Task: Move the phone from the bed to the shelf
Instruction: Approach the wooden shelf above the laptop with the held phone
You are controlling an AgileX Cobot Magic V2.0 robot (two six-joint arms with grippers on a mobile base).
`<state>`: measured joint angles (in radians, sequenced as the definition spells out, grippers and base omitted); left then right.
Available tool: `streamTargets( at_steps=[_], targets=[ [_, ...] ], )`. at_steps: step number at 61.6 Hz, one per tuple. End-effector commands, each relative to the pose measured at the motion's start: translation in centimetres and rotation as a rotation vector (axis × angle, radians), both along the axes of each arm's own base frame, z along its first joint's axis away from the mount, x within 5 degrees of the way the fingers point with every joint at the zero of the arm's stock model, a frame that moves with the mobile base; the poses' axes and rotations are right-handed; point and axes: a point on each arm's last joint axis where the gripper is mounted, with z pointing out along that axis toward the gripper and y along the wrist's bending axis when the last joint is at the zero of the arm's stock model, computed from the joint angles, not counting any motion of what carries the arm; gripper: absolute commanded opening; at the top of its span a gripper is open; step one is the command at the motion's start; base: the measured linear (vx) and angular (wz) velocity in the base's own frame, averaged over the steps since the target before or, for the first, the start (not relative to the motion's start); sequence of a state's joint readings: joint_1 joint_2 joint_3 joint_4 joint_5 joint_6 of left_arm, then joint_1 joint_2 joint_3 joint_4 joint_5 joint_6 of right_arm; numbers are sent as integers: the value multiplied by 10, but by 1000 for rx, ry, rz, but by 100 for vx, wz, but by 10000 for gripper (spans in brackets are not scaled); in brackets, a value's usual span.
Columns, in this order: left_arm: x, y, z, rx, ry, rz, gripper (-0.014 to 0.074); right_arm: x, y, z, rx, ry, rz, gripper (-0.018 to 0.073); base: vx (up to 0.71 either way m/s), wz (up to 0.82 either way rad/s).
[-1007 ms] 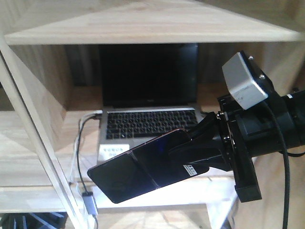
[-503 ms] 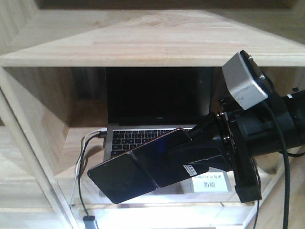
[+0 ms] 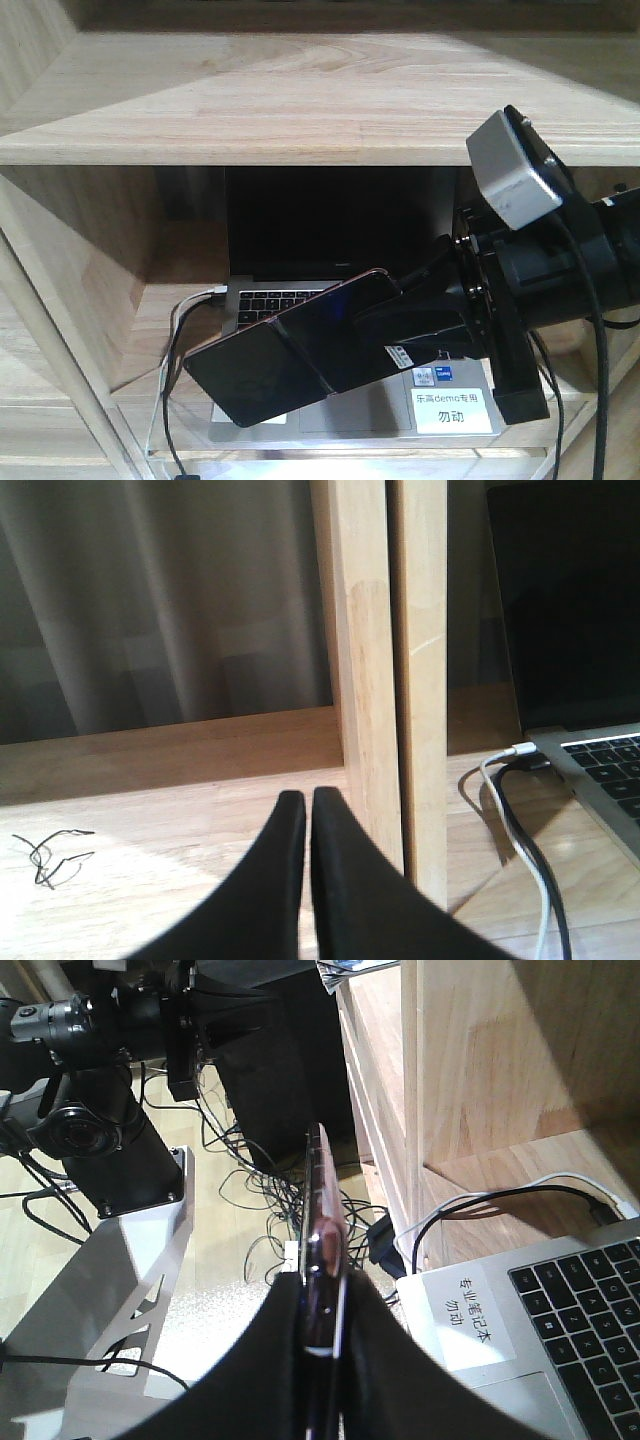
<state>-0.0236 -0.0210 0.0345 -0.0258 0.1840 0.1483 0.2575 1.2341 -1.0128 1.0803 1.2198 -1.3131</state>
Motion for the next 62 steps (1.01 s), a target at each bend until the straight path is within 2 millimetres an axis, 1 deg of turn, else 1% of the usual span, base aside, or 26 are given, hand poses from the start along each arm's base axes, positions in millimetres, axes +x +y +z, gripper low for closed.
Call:
streamTargets(
  at_steps=[1, 56, 62],
  targets=[
    [-1, 0, 15, -17, -99, 3, 1, -10, 2, 19, 95, 6, 46, -2, 1, 0],
    [-1, 0, 15, -17, -99, 3, 1, -9, 3, 21, 119, 4, 29, -2, 0, 0],
    [-1, 0, 15, -17, -99, 3, 1, -10, 3, 23, 128, 4, 39, -2, 0, 0]
  ],
)
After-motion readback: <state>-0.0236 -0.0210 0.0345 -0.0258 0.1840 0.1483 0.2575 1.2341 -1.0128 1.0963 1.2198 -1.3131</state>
